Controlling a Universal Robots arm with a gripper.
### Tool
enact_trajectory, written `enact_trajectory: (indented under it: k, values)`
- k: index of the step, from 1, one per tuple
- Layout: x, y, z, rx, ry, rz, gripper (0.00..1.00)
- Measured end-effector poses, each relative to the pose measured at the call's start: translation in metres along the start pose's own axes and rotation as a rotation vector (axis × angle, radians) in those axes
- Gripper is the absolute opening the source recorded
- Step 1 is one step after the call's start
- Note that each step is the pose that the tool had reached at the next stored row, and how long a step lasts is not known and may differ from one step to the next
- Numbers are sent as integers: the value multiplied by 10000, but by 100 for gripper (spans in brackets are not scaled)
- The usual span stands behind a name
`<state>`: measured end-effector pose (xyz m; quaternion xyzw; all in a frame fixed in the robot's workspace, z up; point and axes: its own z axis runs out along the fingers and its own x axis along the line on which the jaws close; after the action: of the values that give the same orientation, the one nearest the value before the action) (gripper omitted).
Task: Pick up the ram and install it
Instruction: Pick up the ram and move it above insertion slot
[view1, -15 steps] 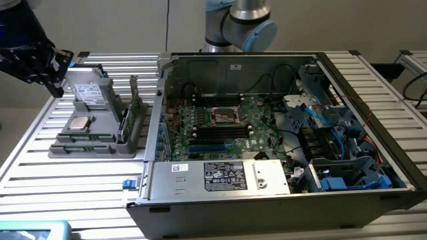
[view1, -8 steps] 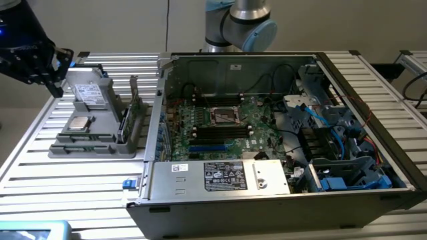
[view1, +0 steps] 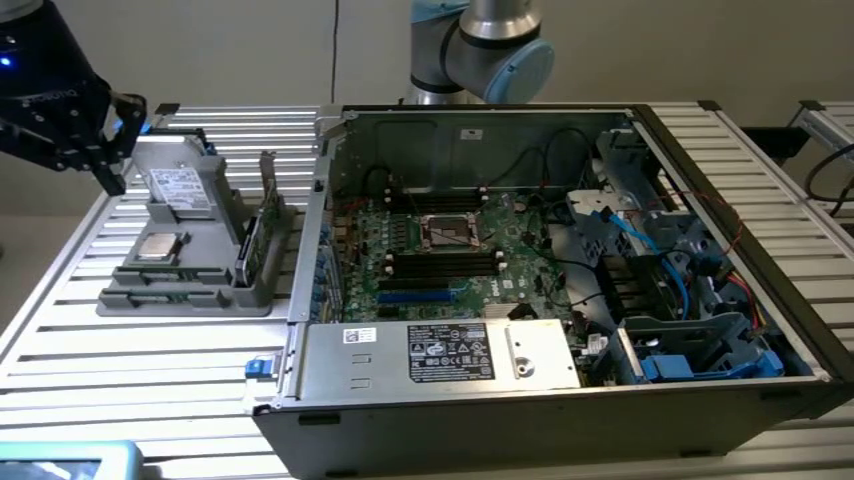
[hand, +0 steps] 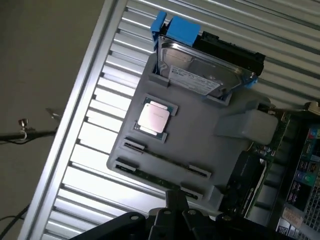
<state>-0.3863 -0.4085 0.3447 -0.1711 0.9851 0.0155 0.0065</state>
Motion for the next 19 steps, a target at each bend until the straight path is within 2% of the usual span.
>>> enact_trajectory:
  k: [19]
  values:
    - [0, 0, 18, -63, 97, -3448, 11]
